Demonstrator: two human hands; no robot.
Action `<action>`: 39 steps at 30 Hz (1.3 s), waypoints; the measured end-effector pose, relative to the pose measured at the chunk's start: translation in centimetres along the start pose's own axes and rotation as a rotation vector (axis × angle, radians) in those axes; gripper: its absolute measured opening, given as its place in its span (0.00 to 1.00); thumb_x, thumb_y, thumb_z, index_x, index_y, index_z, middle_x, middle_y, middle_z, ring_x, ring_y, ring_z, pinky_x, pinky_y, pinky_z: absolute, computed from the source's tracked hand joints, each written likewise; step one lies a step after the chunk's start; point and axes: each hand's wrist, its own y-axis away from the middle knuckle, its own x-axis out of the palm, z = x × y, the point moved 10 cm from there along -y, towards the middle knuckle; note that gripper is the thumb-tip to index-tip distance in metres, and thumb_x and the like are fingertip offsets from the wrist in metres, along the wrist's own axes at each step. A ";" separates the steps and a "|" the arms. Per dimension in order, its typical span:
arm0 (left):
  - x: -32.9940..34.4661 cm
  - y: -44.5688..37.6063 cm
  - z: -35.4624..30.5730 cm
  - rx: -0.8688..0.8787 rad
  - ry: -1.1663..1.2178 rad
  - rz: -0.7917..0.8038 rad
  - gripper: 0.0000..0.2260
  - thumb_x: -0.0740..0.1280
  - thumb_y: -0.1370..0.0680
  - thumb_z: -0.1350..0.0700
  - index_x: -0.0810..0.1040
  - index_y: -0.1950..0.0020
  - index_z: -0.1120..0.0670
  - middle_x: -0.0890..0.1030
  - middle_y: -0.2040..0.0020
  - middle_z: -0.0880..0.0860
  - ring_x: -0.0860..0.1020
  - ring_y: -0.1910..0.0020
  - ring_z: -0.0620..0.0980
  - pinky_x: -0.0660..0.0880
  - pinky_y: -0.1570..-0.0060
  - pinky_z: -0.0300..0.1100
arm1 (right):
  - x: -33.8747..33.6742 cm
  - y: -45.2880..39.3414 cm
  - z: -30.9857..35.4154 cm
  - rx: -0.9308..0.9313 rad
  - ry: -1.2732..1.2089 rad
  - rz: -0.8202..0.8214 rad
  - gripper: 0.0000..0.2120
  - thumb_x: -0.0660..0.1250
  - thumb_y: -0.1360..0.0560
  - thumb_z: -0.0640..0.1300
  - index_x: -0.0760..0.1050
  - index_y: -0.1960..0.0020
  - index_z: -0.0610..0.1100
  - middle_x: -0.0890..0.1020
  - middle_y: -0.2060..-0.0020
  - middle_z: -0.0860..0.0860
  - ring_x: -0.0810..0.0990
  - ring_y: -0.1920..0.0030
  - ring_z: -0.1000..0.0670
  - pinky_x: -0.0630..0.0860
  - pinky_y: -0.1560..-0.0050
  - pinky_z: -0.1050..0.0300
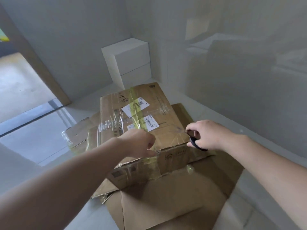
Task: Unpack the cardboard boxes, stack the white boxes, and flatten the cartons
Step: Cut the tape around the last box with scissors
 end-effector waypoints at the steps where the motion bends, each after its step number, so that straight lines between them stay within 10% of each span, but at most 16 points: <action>1: 0.3 -0.6 -0.5 -0.001 -0.003 -0.011 0.15 0.66 0.29 0.36 0.72 0.60 0.48 0.74 0.66 0.45 0.71 0.68 0.45 0.65 0.72 0.39 | 0.3 0.9 -0.3 0.001 0.042 0.017 0.19 0.71 0.34 0.59 0.74 0.44 0.58 0.74 0.58 0.57 0.77 0.56 0.48 0.73 0.59 0.58; 15: 0.7 -2.1 0.1 -0.060 0.093 -0.123 0.21 0.62 0.28 0.32 0.67 0.67 0.48 0.72 0.70 0.46 0.70 0.71 0.45 0.66 0.73 0.39 | 3.2 3.3 -2.1 -0.004 0.286 0.063 0.18 0.66 0.30 0.54 0.74 0.40 0.58 0.78 0.50 0.53 0.78 0.48 0.47 0.65 0.59 0.59; 22: 0.5 -1.7 -1.1 0.018 0.048 -0.144 0.18 0.59 0.23 0.39 0.64 0.67 0.48 0.74 0.66 0.48 0.74 0.66 0.50 0.77 0.63 0.46 | 3.6 3.4 -2.8 -0.010 0.270 0.073 0.13 0.65 0.31 0.53 0.75 0.47 0.59 0.70 0.61 0.57 0.77 0.53 0.47 0.65 0.62 0.59; 39: 1.1 -1.8 -5.4 0.215 -0.175 -0.127 0.10 0.55 0.19 0.56 0.74 0.50 0.57 0.71 0.59 0.51 0.74 0.63 0.53 0.77 0.60 0.48 | 4.1 2.7 -2.5 0.036 0.323 0.098 0.13 0.64 0.31 0.48 0.76 0.47 0.56 0.74 0.60 0.53 0.75 0.59 0.46 0.66 0.64 0.58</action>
